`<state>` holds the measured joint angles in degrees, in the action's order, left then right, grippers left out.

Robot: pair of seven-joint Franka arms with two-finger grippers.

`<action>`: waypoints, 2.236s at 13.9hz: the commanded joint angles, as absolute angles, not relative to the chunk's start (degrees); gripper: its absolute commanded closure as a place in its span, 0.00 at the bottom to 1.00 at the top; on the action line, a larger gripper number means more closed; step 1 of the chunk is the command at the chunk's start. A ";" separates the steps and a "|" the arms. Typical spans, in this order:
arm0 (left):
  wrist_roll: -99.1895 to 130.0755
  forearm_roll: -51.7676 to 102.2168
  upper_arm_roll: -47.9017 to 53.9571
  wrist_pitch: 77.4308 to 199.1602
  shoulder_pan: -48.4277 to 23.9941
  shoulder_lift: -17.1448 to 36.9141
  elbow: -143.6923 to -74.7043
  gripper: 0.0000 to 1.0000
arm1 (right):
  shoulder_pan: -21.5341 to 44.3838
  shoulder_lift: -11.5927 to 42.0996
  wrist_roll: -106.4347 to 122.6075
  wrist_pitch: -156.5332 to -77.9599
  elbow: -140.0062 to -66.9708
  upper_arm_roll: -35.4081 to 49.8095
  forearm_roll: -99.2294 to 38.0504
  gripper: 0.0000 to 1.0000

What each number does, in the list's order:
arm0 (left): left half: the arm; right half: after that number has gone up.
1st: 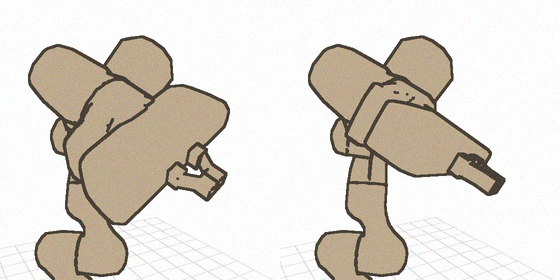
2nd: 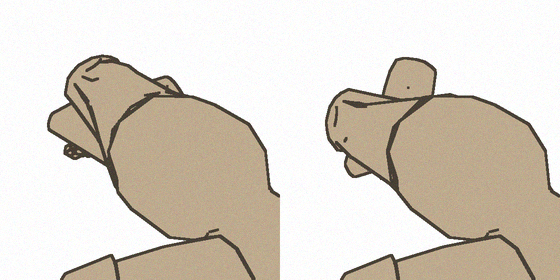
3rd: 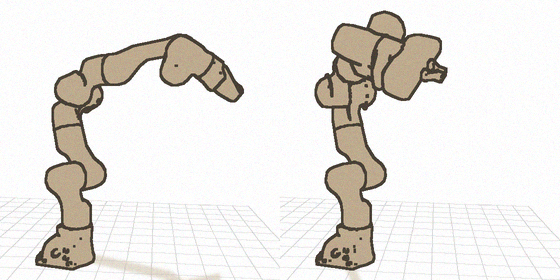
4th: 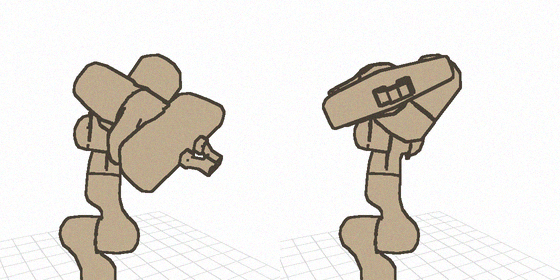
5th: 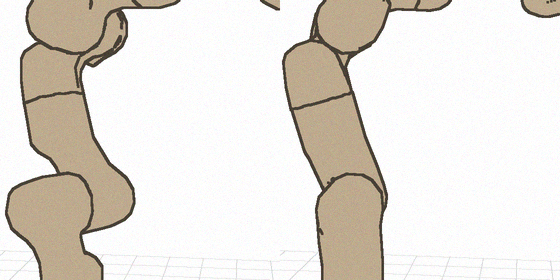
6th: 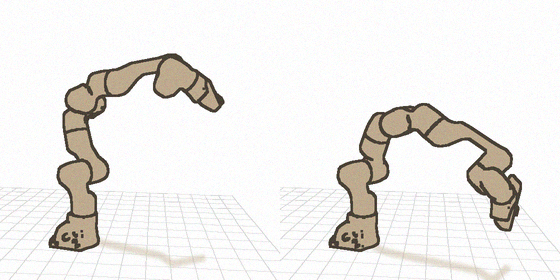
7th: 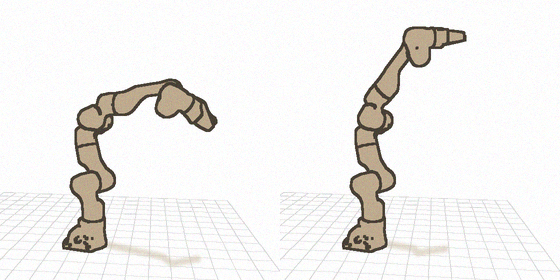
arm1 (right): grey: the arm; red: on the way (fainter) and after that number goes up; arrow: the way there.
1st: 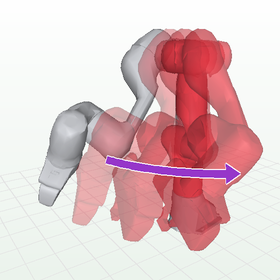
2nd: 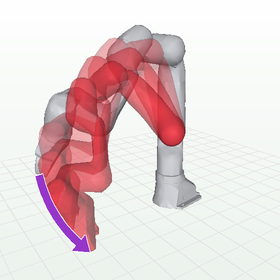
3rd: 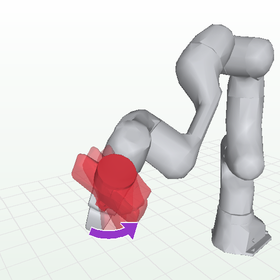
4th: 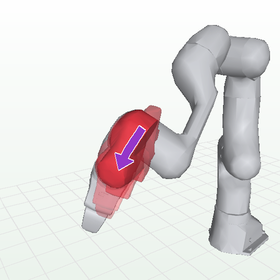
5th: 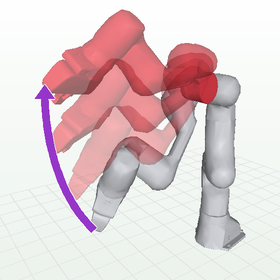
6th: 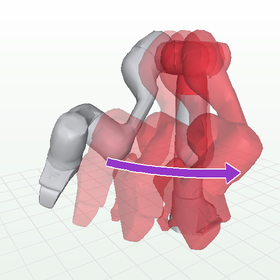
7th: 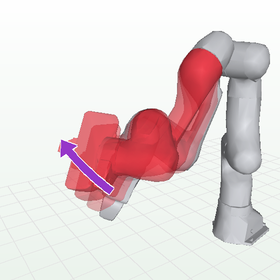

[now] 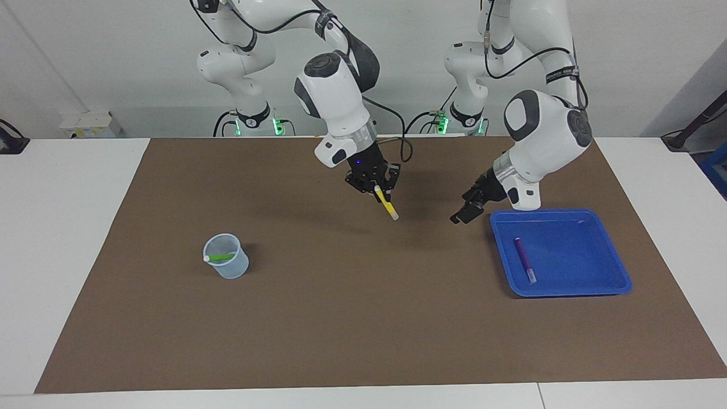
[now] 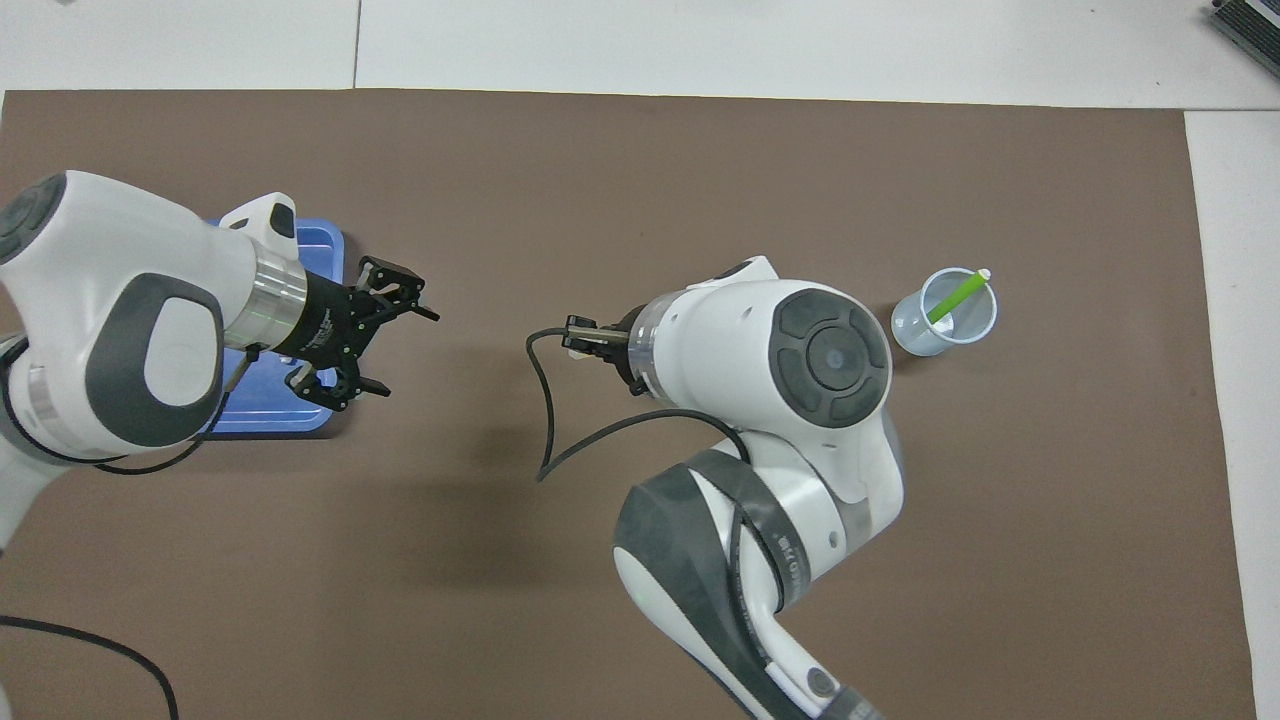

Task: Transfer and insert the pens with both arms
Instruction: 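Carry the yellow pen to the cup while the left gripper reaches purple pen, then insert the yellow pen into the white cup with the right gripper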

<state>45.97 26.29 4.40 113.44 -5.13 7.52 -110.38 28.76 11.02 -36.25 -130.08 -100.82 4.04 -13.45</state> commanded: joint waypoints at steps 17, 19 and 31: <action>-5.62 14.59 4.66 138.69 9.76 9.75 -120.23 0.07 | -1.75 2.37 12.57 -112.15 -103.62 4.75 -12.22 1.00; -8.77 14.50 4.66 139.74 9.23 10.89 -120.23 0.24 | -4.12 1.85 14.48 -113.11 -105.28 4.75 -12.22 1.00; -9.05 8.96 4.75 132.54 7.47 17.93 -108.10 0.32 | -7.38 2.72 39.18 -120.13 -110.48 4.75 -12.22 1.00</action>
